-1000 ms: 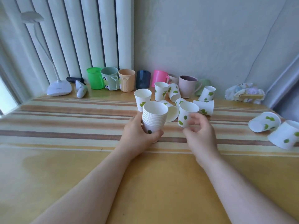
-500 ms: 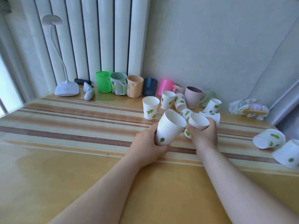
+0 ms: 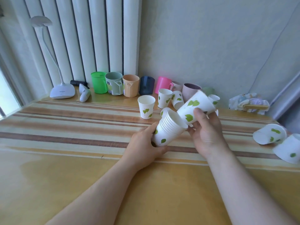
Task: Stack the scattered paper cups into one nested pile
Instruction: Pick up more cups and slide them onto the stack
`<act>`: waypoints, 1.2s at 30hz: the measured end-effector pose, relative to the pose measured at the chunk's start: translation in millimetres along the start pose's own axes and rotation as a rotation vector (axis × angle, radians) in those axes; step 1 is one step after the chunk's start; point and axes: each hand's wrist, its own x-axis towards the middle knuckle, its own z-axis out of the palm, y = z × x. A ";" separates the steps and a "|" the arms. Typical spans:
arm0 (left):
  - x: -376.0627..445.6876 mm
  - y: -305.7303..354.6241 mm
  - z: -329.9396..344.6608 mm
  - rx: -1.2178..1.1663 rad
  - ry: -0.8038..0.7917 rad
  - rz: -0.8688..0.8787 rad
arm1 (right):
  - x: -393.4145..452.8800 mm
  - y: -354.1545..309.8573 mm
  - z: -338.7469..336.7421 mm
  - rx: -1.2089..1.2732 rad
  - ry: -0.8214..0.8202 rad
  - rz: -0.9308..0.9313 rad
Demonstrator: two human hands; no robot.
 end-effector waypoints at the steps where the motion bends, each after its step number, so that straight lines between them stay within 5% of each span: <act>1: 0.0 -0.2 0.3 0.005 0.000 0.001 | -1.2 -0.1 1.2 -0.017 -0.032 -0.013; 8: 0.3 -0.4 0.8 0.015 0.017 0.015 | -6.7 0.7 9.5 -0.156 -0.155 -0.132; 18: -0.4 -2.0 0.9 -0.027 0.029 -0.028 | -22.4 26.8 4.5 -0.170 -0.101 0.063; 22: -0.7 1.8 -1.4 -0.019 0.013 -0.021 | -33.5 40.8 7.9 -0.443 -0.198 0.144; 27: -3.0 1.9 -7.2 -0.033 -0.100 -0.038 | -40.3 48.4 7.9 -0.699 -0.088 0.003; 31: -0.2 0.2 -9.3 -0.199 -0.035 -0.203 | -38.2 43.8 0.4 -0.841 0.005 -0.113; 36: 2.9 5.8 -10.1 -0.345 0.187 -0.451 | -31.9 41.8 -5.5 -0.877 -0.047 0.010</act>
